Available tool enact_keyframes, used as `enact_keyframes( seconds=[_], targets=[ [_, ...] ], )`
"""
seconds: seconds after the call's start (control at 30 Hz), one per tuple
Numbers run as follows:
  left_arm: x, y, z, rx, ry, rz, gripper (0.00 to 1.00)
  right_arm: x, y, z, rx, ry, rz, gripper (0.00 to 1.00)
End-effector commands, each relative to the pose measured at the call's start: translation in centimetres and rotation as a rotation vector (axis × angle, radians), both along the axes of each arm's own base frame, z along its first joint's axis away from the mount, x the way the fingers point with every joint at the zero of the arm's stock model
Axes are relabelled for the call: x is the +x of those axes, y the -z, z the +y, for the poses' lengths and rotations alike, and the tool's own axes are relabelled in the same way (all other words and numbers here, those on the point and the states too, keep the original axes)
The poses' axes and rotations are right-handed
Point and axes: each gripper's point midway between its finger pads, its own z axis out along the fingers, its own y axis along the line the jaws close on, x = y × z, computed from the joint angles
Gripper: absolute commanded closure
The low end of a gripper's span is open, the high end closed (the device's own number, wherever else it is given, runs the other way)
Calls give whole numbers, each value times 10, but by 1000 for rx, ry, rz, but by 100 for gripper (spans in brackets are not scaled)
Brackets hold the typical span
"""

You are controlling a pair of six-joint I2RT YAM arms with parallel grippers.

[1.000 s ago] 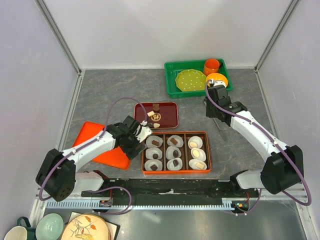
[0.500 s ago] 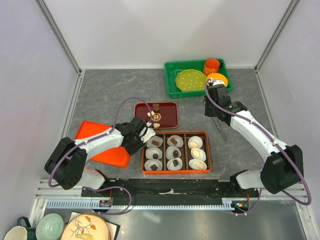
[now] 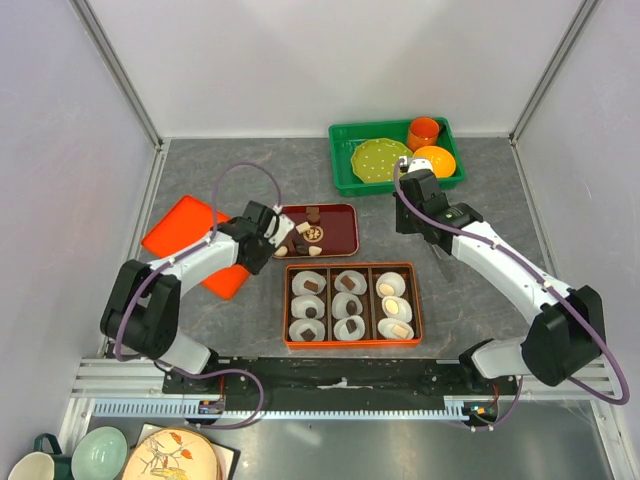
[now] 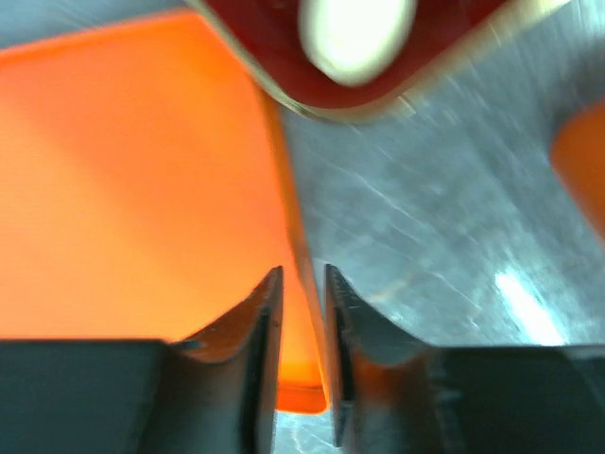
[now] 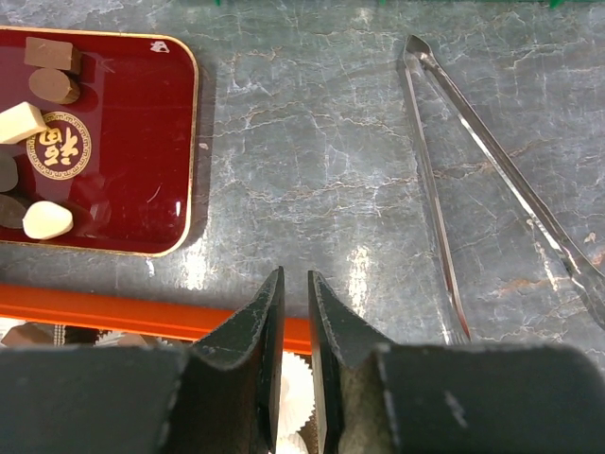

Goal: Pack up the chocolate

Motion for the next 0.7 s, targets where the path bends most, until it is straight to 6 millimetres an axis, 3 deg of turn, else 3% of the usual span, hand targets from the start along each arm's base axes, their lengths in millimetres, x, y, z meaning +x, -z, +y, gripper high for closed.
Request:
enact_keyframes(
  seconds=[0.0,0.03,0.07,0.17,0.27,0.33,0.43,0.5,0.53,0.6,0.63,0.67],
  targets=[
    [44,-46,-14,-114,-19,-143,52,13,-20,4,-2,12,-64,76],
    [45,-58,-13,-126,-15,-166,44,13,-21,4,-4,13,-69,75],
    [46,-65,-10,-130,-15,-182,26,14,-23,5,-2,13,-70,75],
    [37,-90,0,-128,3,-220,13,13,-26,6,-7,8,-76,74],
    [29,-110,34,-101,-84,-278,6,11,-31,8,-5,1,-85,73],
    [25,-110,74,-50,-216,-277,9,11,-33,8,-2,1,-91,73],
    [20,-103,127,9,-397,-273,31,9,-33,12,1,-9,-91,73],
    [15,-88,144,26,-472,-230,46,8,-34,14,6,-16,-96,73],
    [9,-83,163,33,-545,-212,50,9,-35,15,7,-17,-97,73],
    [5,-70,172,19,-601,-182,51,8,-37,15,5,-24,-103,72],
    [2,-68,182,15,-640,-180,44,8,-39,16,6,-29,-107,72],
    [4,-65,185,9,-652,-182,43,7,-41,16,6,-29,-112,72]
  ],
)
